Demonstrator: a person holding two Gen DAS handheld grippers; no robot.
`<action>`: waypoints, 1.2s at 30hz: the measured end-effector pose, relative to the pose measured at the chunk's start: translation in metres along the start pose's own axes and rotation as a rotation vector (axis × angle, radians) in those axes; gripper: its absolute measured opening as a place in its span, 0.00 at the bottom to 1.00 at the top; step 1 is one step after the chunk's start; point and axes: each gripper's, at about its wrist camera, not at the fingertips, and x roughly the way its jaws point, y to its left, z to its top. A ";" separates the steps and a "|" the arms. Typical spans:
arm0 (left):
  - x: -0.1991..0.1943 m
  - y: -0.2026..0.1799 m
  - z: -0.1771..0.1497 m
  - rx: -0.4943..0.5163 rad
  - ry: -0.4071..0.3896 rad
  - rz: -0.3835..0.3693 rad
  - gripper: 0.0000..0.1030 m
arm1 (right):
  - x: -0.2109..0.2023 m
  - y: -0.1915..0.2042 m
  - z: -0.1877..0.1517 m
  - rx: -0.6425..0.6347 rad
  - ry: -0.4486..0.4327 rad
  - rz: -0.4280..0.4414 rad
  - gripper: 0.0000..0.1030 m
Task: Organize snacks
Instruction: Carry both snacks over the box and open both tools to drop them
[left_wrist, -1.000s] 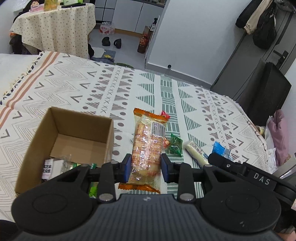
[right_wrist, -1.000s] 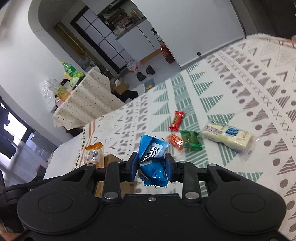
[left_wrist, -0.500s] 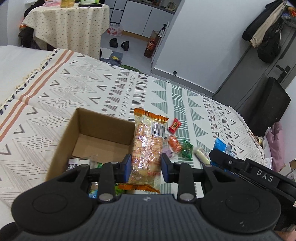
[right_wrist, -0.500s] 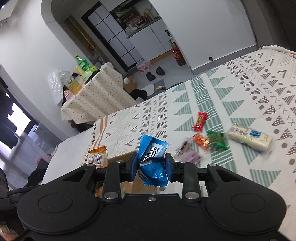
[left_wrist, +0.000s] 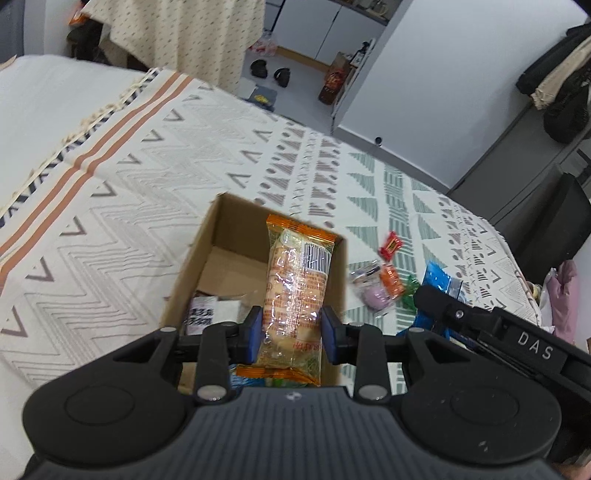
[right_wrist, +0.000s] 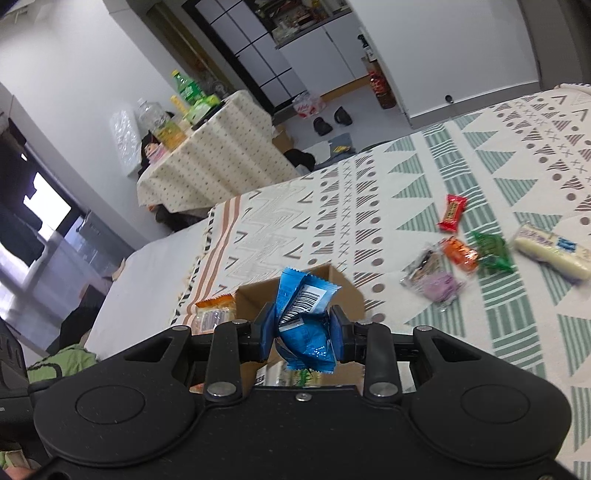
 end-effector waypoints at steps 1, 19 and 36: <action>0.001 0.004 0.000 -0.006 0.012 0.003 0.31 | 0.003 0.003 -0.001 -0.002 0.007 0.002 0.30; 0.009 0.028 0.006 -0.051 0.046 0.071 0.64 | 0.029 0.025 -0.016 0.005 0.130 0.041 0.51; 0.023 -0.011 0.002 -0.032 0.066 0.003 0.89 | -0.003 -0.032 0.002 0.050 0.040 -0.060 0.67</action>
